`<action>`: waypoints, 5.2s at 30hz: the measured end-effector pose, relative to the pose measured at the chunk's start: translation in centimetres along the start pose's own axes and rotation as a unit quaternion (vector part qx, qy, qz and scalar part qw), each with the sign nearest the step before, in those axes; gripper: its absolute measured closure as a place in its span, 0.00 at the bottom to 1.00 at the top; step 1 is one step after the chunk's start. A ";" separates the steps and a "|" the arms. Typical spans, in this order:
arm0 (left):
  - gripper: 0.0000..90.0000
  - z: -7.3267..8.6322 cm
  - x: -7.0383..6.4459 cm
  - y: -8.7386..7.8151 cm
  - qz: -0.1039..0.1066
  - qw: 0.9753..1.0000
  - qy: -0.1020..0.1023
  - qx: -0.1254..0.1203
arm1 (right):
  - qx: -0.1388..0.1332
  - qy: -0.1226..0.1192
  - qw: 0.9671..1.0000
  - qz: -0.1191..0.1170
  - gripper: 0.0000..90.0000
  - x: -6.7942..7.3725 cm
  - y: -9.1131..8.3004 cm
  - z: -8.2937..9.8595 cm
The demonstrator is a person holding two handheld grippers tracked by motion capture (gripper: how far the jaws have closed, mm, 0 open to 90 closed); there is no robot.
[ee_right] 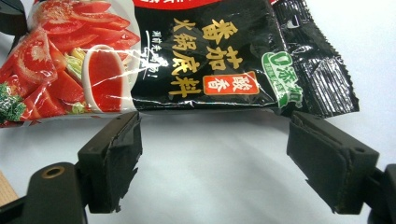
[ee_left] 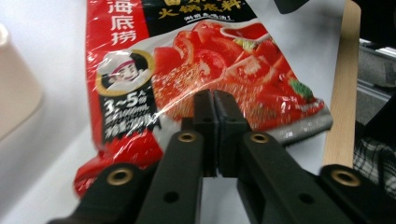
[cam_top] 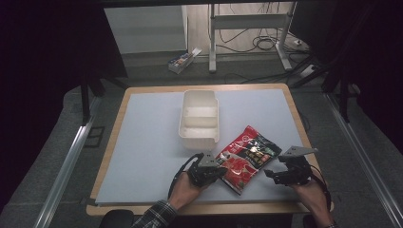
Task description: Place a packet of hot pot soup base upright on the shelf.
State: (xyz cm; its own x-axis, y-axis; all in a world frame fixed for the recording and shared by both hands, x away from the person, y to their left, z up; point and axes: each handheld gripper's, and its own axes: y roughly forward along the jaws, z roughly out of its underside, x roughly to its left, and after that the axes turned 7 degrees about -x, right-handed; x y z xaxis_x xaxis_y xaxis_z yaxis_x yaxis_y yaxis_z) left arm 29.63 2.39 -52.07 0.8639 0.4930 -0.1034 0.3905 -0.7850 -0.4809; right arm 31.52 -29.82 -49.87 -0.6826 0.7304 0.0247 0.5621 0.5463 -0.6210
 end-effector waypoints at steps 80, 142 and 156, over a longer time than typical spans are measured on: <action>0.88 1.5 -1.3 -0.5 -0.009 1.000 0.014 0.023 | -0.072 0.175 0.964 -0.185 0.76 -0.3 2.4 -9.1; 0.05 5.0 -1.0 -7.4 -0.070 0.996 -0.017 0.044 | -0.176 0.096 0.978 -0.058 0.74 -3.4 3.5 -25.0; 0.05 5.3 -0.6 -7.2 -0.079 0.996 -0.015 0.051 | -0.166 0.102 0.979 -0.057 0.74 -3.7 7.6 -28.0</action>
State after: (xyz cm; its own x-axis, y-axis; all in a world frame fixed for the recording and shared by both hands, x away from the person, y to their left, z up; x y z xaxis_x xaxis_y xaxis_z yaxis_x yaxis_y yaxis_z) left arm 24.56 9.75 -53.16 0.7845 0.6186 -0.0442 0.4847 -0.6560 -0.5786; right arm 51.40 -16.91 -32.72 -0.6612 0.7055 0.2549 0.6320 0.7070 -0.3175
